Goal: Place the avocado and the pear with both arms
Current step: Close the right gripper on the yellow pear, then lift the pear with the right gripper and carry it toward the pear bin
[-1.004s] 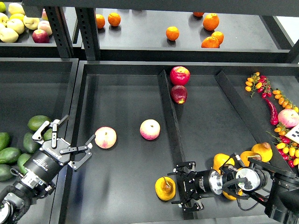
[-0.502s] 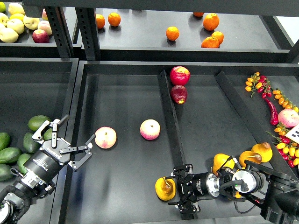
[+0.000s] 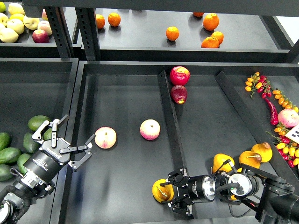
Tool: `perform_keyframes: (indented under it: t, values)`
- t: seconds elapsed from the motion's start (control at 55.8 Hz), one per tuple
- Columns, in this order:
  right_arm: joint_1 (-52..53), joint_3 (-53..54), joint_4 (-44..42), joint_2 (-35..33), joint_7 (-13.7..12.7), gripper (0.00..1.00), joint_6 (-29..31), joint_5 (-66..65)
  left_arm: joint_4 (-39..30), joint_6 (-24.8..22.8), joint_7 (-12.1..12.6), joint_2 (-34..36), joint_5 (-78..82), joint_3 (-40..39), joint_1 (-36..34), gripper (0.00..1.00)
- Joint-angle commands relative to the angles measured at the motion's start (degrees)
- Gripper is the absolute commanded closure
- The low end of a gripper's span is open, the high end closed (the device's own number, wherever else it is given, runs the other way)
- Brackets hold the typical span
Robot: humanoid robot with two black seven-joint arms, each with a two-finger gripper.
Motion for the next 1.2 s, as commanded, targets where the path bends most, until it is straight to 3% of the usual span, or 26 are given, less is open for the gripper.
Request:
perform_keyframes:
  t: [0.0, 0.305, 1.183]
  values:
    - [0.0, 0.0, -0.1, 0.0, 0.0, 0.62, 0.0, 0.1, 0.0, 0.0, 0.0, 0.0, 0.0, 0.1, 0.1, 0.01]
    - [-0.5, 0.3, -0.2, 0.3, 0.0, 0.72, 0.0, 0.2, 0.1, 0.0, 0.0, 0.0, 0.0, 0.0, 0.0, 0.01]
    - [-0.1, 5.4, 1.2, 0.8, 0.0, 0.79, 0.2, 0.4, 0.0, 0.0, 0.0, 0.0, 0.0, 0.7, 0.0, 0.01]
